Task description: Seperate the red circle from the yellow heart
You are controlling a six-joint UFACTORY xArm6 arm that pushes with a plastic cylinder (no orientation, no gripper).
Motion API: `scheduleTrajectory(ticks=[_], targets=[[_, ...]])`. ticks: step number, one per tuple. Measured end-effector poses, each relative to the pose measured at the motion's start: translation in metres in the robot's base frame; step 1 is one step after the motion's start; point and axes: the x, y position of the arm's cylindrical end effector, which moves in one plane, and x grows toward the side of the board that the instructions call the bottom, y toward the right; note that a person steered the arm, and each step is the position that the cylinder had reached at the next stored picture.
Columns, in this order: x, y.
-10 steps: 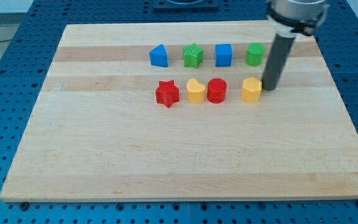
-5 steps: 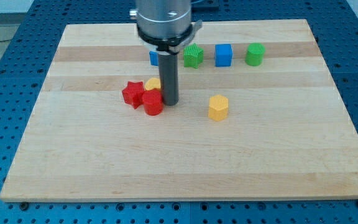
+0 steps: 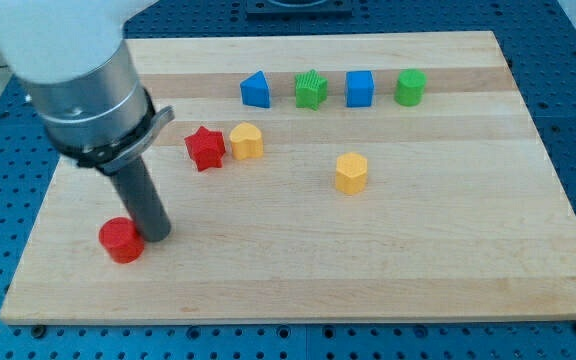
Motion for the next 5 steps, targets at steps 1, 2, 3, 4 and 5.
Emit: scheduleTrajectory(ticks=[1,2,3,4,5], targets=[[0.000,-0.025],[0.001,-0.046],[0.008,-0.053],[0.008,-0.019],[0.009,0.086]])
